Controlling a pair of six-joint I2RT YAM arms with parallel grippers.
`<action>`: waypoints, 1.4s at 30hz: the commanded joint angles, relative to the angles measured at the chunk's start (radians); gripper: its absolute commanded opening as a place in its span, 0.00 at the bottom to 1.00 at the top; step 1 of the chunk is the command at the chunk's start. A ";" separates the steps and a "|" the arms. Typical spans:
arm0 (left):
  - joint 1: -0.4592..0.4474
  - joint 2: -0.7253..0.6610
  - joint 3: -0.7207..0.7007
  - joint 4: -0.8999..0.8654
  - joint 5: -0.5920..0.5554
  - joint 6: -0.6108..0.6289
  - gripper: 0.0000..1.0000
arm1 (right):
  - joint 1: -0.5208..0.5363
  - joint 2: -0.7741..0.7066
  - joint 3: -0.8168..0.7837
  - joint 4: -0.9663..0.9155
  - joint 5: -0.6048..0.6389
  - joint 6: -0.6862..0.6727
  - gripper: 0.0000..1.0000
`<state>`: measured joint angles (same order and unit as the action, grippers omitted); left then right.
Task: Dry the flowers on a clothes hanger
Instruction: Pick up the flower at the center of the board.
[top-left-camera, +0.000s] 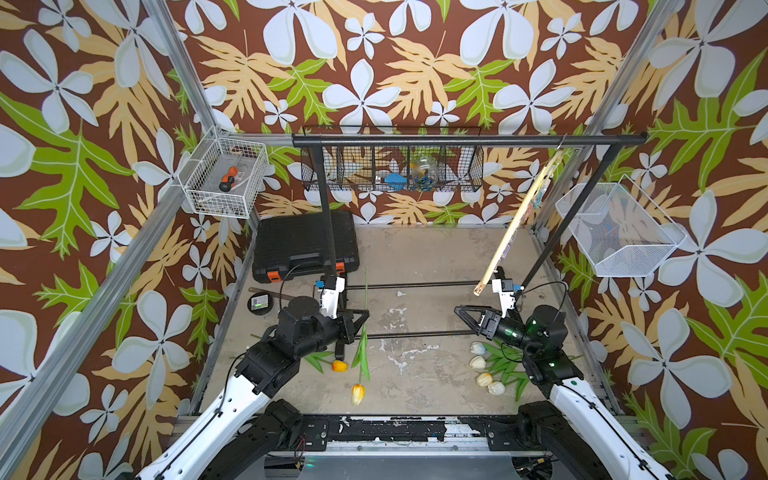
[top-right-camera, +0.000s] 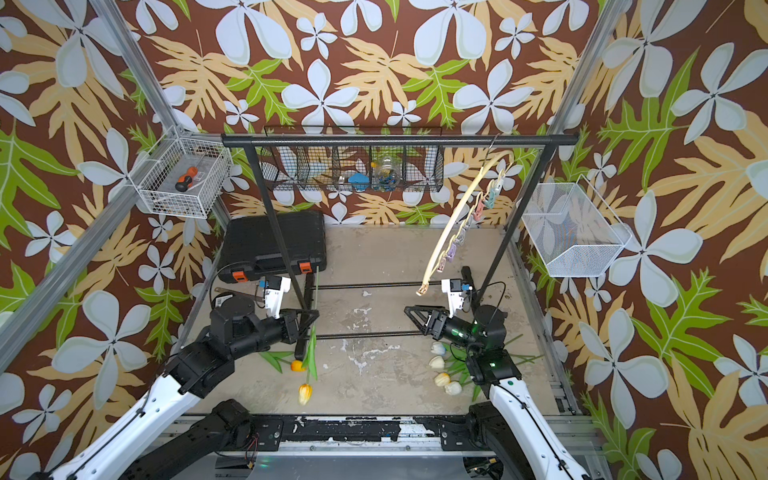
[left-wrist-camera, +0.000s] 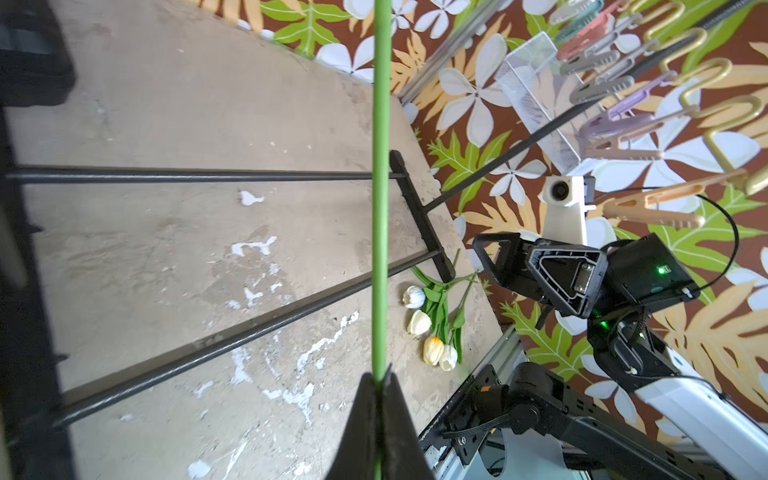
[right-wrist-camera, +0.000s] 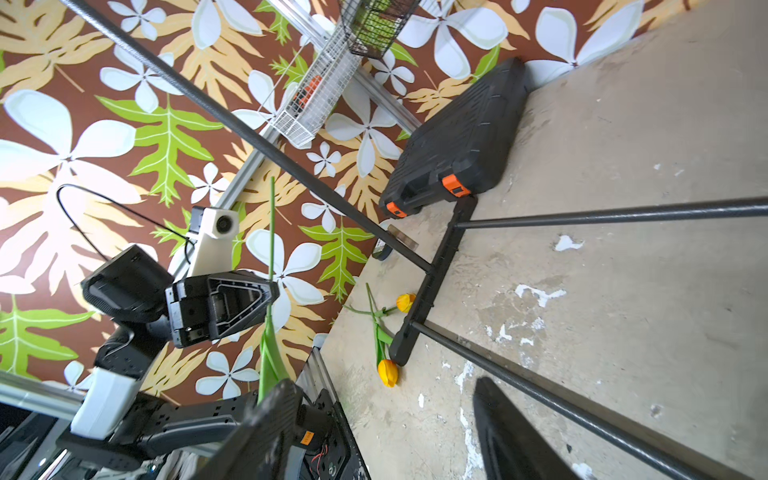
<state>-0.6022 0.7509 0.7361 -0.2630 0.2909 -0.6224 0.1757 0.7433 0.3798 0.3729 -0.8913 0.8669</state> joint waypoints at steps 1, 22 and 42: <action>-0.009 0.027 -0.035 0.249 0.064 0.043 0.00 | 0.013 -0.013 -0.011 0.131 -0.055 0.022 0.69; -0.144 0.398 -0.141 1.003 0.355 -0.017 0.00 | 0.248 0.085 -0.114 0.623 0.052 0.025 0.56; -0.237 0.543 -0.109 1.142 0.415 -0.053 0.00 | 0.313 0.153 -0.072 0.698 0.024 0.002 0.22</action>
<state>-0.8349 1.2846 0.6151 0.8421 0.6895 -0.6754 0.4824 0.8951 0.2977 1.0344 -0.8433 0.8852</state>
